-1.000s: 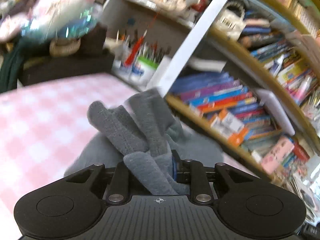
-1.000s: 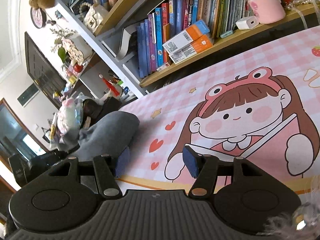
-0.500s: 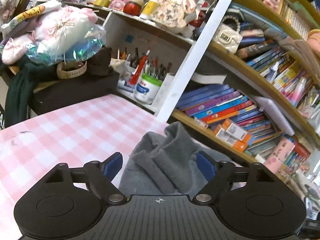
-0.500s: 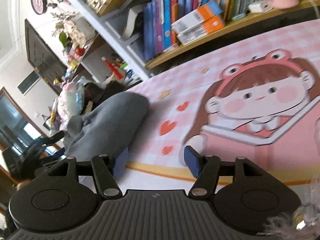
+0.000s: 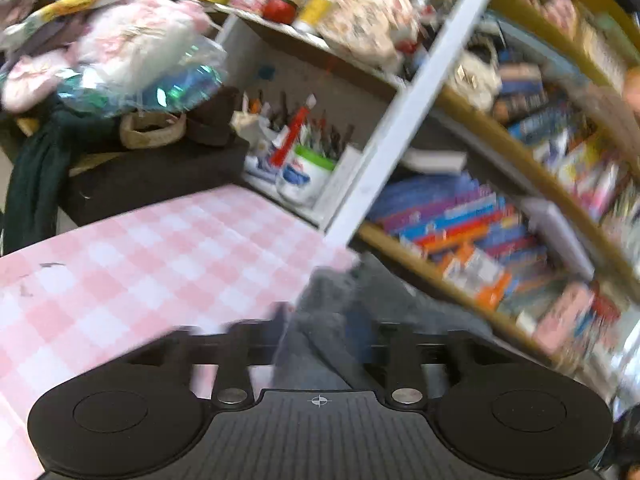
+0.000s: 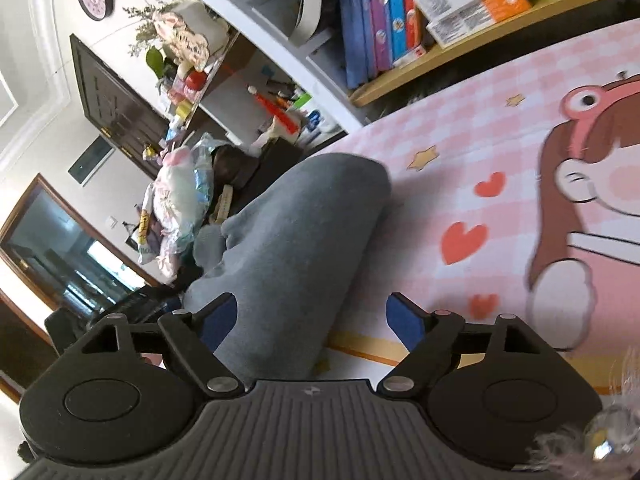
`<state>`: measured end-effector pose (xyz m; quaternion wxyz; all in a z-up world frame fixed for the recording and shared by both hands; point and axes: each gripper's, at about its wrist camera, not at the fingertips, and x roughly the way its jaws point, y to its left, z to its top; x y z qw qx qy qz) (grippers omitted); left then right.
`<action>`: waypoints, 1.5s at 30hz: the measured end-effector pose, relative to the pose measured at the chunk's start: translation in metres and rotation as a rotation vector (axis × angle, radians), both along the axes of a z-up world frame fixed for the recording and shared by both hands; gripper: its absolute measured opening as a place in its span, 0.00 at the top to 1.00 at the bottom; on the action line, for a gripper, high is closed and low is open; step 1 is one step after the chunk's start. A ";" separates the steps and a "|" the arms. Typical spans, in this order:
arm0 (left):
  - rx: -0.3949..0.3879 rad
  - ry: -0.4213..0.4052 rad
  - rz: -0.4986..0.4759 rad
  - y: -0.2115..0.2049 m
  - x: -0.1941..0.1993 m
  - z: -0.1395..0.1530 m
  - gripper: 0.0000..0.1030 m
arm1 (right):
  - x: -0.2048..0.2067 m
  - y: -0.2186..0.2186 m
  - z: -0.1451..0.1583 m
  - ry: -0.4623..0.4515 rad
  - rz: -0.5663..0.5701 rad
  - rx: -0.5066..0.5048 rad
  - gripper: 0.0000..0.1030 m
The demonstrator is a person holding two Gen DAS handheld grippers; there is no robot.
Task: Fold clothes
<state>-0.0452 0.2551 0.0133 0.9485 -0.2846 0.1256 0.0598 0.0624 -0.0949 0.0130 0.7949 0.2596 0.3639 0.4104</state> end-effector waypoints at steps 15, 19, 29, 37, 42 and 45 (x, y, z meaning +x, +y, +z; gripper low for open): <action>-0.026 0.151 -0.203 -0.015 0.044 -0.013 0.39 | 0.014 0.029 -0.005 0.103 0.046 -0.004 0.43; -0.117 0.124 -0.252 -0.023 0.040 -0.015 0.48 | 0.010 0.012 -0.002 0.085 0.025 -0.026 0.45; -0.178 0.127 -0.455 -0.091 0.043 -0.018 0.48 | 0.003 -0.073 0.003 0.042 -0.113 -0.092 0.45; -0.093 0.143 -0.536 -0.140 0.057 -0.016 0.48 | -0.027 -0.098 0.023 -0.247 -0.207 -0.295 0.66; -0.103 0.157 -0.524 -0.138 0.060 -0.018 0.37 | -0.024 -0.096 0.017 -0.239 -0.219 -0.334 0.51; -0.094 0.178 -0.520 -0.140 0.064 -0.018 0.25 | -0.015 -0.108 0.013 -0.134 -0.249 -0.292 0.33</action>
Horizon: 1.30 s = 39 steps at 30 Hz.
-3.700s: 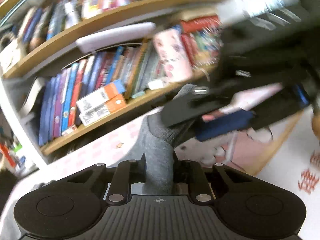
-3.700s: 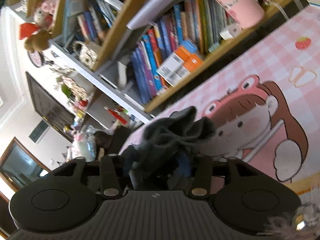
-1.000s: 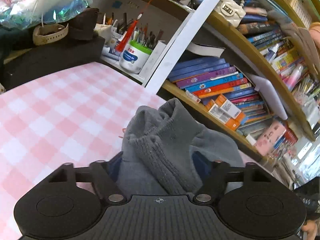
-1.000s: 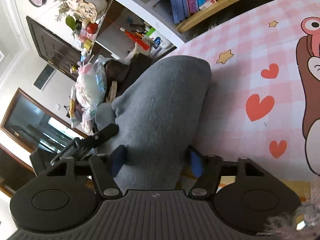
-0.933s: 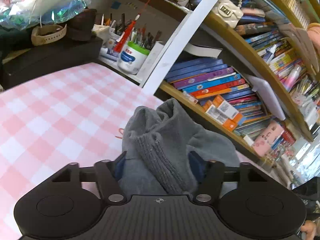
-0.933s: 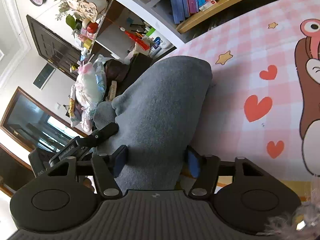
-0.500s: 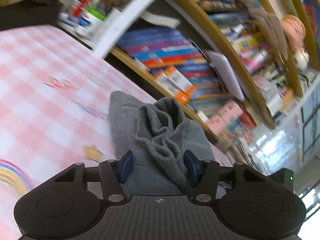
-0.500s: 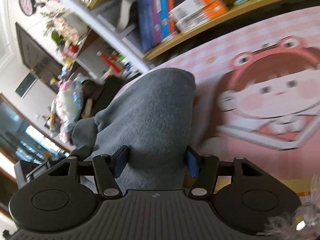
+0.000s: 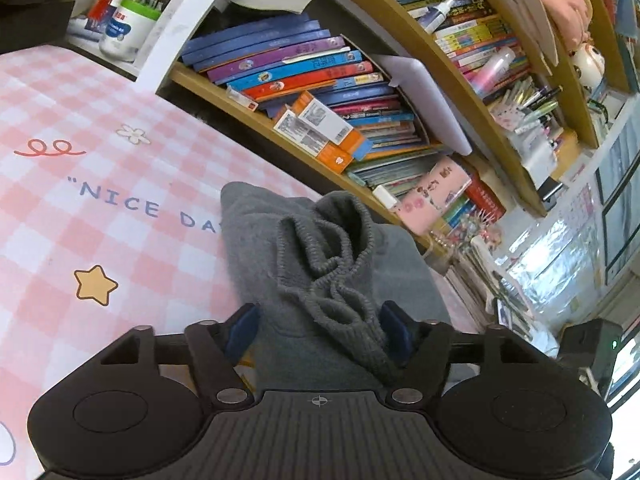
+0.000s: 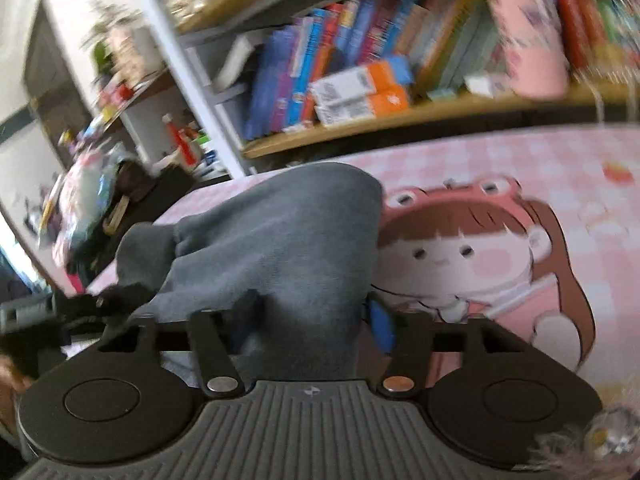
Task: Fold clothes
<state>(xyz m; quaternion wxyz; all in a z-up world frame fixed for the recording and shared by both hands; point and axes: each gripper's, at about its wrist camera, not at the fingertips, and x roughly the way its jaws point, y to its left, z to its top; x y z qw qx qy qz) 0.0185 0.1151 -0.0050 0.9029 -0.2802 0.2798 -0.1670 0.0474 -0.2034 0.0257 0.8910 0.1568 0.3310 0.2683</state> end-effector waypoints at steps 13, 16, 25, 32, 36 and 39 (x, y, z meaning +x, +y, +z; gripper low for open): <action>0.000 0.000 -0.032 -0.012 0.011 -0.003 0.36 | -0.006 0.000 -0.002 0.035 0.061 0.084 0.58; 0.080 -0.082 -0.034 -0.019 0.002 0.005 0.39 | -0.020 0.013 0.007 -0.103 0.081 -0.025 0.61; -0.022 -0.009 -0.034 -0.005 0.011 -0.008 0.32 | -0.004 0.000 -0.007 0.039 0.058 0.080 0.49; -0.079 0.022 -0.041 0.000 0.016 -0.017 0.29 | 0.008 -0.012 -0.022 0.173 0.048 0.226 0.46; -0.069 0.004 -0.046 -0.001 0.014 -0.017 0.36 | 0.004 -0.007 -0.018 0.138 0.057 0.205 0.57; -0.039 -0.032 -0.046 -0.004 0.010 -0.012 0.40 | -0.004 0.001 -0.009 0.050 0.067 0.143 0.61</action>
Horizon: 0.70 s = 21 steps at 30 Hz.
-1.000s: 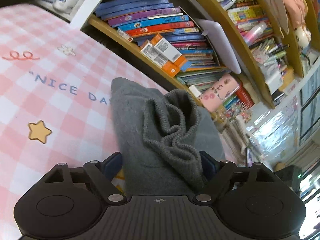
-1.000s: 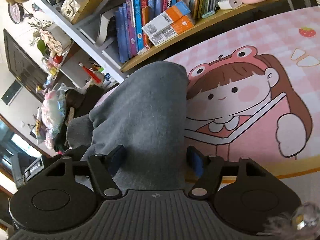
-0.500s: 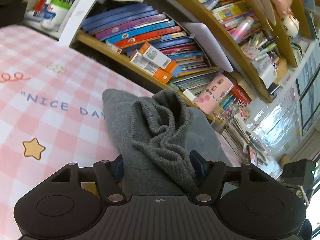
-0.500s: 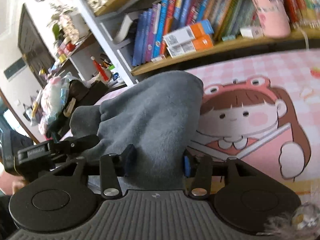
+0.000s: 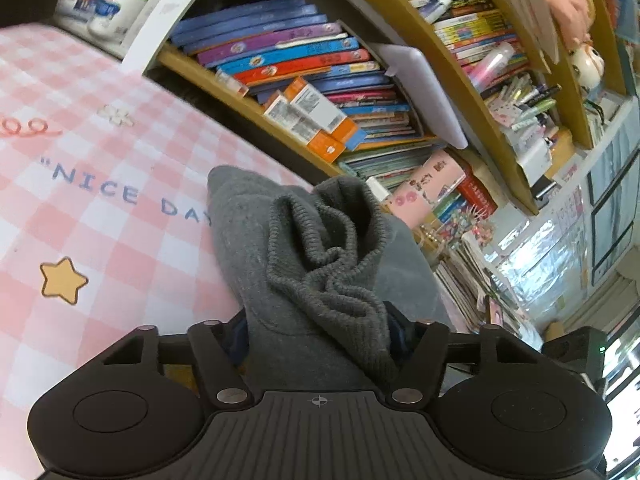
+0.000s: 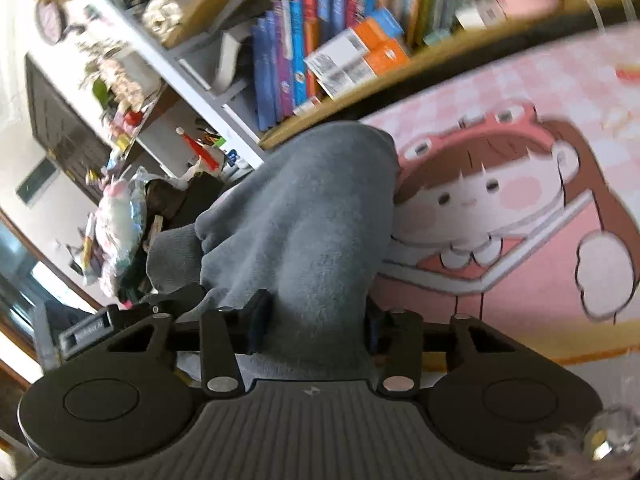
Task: Fold clothes
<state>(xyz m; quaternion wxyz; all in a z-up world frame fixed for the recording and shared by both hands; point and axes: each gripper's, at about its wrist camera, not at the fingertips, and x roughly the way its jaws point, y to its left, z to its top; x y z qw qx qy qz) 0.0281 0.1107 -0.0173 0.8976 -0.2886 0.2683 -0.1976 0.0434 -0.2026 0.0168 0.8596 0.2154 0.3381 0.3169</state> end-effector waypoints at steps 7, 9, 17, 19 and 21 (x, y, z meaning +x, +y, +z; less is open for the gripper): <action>-0.013 -0.057 -0.003 0.002 -0.004 0.007 0.43 | -0.014 0.011 0.014 -0.163 0.019 -0.080 0.63; -0.012 -0.082 -0.011 0.002 -0.004 0.013 0.43 | -0.013 0.010 0.016 -0.179 0.022 -0.066 0.64; 0.071 -0.121 -0.048 -0.004 0.027 0.037 0.43 | 0.008 0.007 0.023 -0.198 0.011 -0.015 0.64; 0.086 -0.124 -0.050 -0.006 0.039 0.038 0.43 | 0.017 0.006 0.024 -0.204 0.000 -0.012 0.64; 0.090 -0.127 -0.049 -0.007 0.052 0.039 0.43 | 0.029 0.006 0.026 -0.213 -0.009 -0.008 0.64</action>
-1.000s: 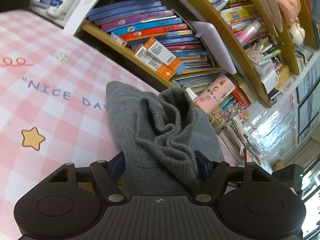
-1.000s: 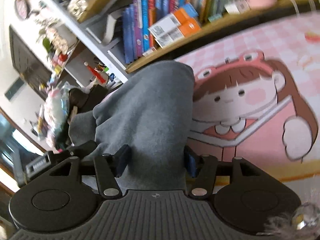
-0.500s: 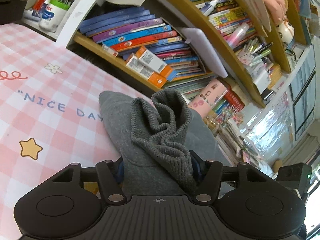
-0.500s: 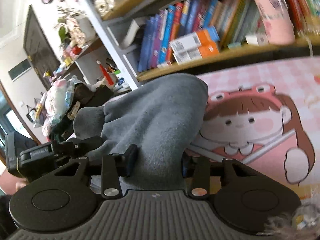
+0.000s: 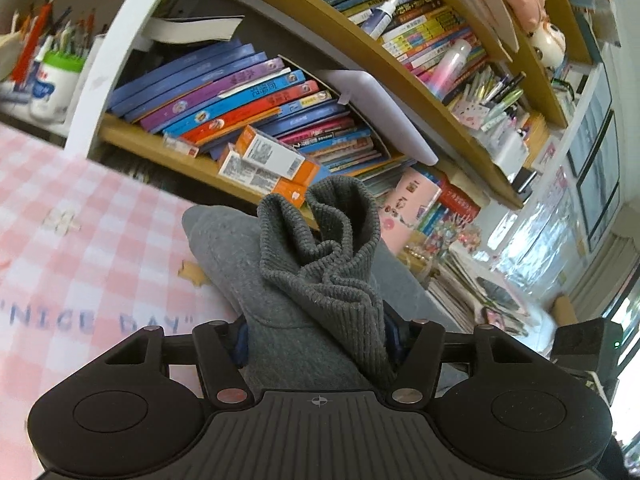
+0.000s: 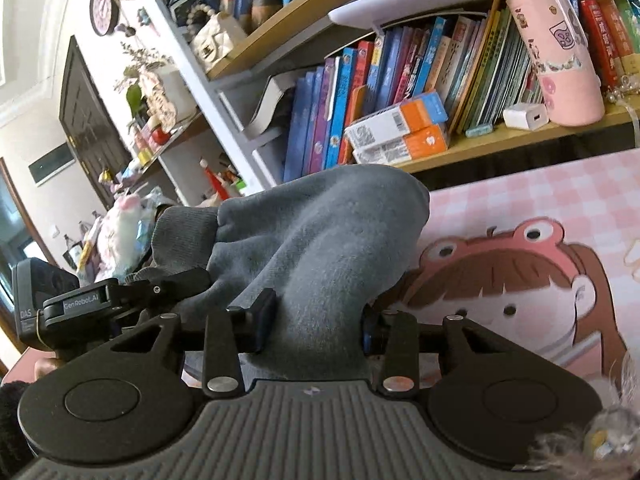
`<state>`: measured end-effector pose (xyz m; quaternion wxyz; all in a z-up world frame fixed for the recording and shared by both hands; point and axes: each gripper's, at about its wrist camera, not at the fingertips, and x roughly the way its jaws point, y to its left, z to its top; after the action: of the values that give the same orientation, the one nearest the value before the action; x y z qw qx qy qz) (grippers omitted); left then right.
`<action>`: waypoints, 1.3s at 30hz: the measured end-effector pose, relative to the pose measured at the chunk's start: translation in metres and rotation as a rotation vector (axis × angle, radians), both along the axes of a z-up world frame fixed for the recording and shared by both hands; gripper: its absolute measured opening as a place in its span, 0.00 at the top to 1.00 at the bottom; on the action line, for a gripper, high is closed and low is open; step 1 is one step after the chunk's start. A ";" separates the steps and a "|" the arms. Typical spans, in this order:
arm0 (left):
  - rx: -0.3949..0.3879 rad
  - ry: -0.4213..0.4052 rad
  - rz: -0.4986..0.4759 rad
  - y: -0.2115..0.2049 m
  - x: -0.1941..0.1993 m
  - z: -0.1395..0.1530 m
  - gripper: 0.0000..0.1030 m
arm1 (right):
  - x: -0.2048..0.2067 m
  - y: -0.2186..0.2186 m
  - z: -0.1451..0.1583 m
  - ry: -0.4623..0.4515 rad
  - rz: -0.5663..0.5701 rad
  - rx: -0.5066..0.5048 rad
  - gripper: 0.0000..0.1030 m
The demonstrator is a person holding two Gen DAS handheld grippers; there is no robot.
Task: Fold clothes
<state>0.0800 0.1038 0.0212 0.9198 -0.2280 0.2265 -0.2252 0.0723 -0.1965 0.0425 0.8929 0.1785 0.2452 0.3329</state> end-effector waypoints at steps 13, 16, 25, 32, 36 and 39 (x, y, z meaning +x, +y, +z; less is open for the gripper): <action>-0.008 0.000 0.022 -0.002 0.084 -0.020 0.43 | 0.071 0.007 0.003 0.004 -0.056 -0.021 0.65; -0.021 0.002 0.024 -0.006 0.103 -0.022 0.43 | 0.089 0.003 0.004 0.004 -0.082 -0.009 0.65; -0.057 0.031 0.006 -0.017 0.157 -0.030 0.43 | 0.138 -0.016 -0.006 0.057 -0.140 0.041 0.65; -0.126 0.100 0.001 -0.009 0.184 -0.044 0.36 | 0.170 -0.021 -0.020 0.144 -0.151 0.084 0.64; -0.172 0.145 0.003 -0.002 0.188 -0.053 0.31 | 0.178 -0.024 -0.033 0.208 -0.164 0.104 0.55; -0.151 0.136 0.015 -0.004 0.186 -0.052 0.25 | 0.177 -0.024 -0.036 0.207 -0.184 0.100 0.41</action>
<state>0.2662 0.0999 -0.0306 0.8842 -0.3131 0.2692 -0.2185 0.2490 -0.2203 0.0065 0.8796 0.2778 0.3015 0.2415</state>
